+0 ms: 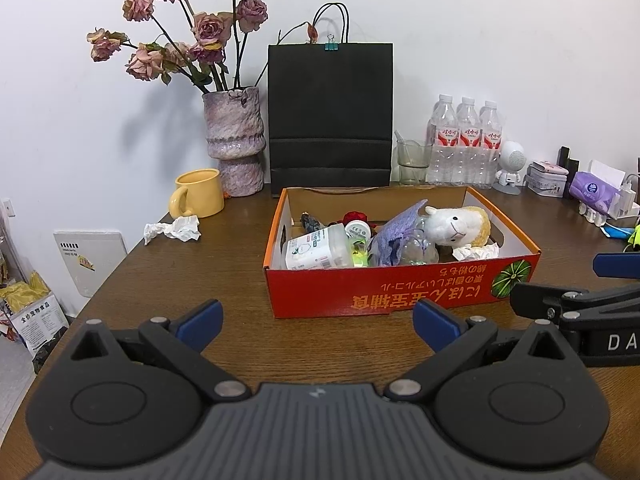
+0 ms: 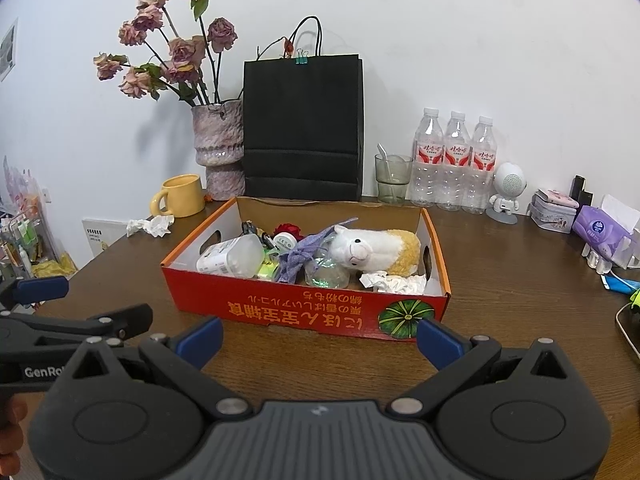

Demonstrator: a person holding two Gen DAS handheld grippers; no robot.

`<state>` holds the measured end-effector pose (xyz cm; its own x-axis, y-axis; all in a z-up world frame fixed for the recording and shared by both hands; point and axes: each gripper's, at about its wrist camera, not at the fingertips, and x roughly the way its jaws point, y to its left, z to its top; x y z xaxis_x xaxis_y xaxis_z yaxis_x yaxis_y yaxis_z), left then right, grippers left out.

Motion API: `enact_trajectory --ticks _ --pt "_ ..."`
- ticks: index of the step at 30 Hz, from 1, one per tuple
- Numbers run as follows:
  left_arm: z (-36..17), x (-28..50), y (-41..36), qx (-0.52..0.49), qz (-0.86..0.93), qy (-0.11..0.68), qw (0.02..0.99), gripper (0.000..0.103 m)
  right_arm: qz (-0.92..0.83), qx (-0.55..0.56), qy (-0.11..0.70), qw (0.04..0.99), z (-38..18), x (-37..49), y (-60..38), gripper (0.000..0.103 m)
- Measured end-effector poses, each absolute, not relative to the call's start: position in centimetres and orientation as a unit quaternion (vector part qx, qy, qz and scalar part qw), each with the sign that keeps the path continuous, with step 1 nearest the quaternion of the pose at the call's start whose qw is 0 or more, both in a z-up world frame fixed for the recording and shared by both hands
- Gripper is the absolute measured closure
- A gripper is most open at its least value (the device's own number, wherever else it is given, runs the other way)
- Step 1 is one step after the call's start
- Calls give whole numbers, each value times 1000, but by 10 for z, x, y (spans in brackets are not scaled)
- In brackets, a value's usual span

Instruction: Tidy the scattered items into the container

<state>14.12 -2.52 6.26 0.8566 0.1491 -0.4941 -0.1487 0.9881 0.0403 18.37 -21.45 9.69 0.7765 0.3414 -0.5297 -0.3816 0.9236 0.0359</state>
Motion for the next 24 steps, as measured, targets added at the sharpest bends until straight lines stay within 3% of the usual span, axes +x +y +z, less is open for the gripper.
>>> enact_trajectory --ticks 24 --pt "57 141 -20 -15 62 249 966 0 193 -33 273 942 92 182 -218 0"
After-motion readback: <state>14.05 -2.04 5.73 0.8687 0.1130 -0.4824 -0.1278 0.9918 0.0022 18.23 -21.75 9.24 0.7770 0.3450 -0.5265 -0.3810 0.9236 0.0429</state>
